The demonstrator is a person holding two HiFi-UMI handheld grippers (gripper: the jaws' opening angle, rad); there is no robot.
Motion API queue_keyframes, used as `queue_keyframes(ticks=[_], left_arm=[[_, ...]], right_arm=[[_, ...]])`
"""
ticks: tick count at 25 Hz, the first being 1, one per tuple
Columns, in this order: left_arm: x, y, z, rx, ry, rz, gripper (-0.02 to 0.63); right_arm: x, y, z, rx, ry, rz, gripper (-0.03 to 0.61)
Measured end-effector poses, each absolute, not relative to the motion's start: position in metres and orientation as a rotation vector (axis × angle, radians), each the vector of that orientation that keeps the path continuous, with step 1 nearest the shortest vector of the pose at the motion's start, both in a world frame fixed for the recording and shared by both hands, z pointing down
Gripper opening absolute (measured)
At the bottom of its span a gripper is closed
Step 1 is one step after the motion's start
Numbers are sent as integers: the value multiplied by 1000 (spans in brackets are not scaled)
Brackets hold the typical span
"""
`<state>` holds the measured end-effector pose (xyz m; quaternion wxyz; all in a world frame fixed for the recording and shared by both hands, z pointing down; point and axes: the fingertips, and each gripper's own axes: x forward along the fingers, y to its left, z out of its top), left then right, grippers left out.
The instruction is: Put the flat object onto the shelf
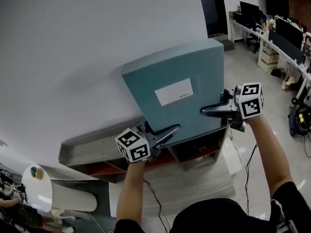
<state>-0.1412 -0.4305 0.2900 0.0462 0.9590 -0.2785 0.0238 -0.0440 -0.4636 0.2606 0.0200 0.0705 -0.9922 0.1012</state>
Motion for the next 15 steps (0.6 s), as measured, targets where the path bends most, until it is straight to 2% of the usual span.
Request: queue_keyframes(ticks=[15], left_arm=[[-135, -442, 299, 2944, -852, 137, 347]], right_arm=[[-34, -475, 266, 308, -3043, 205, 384]])
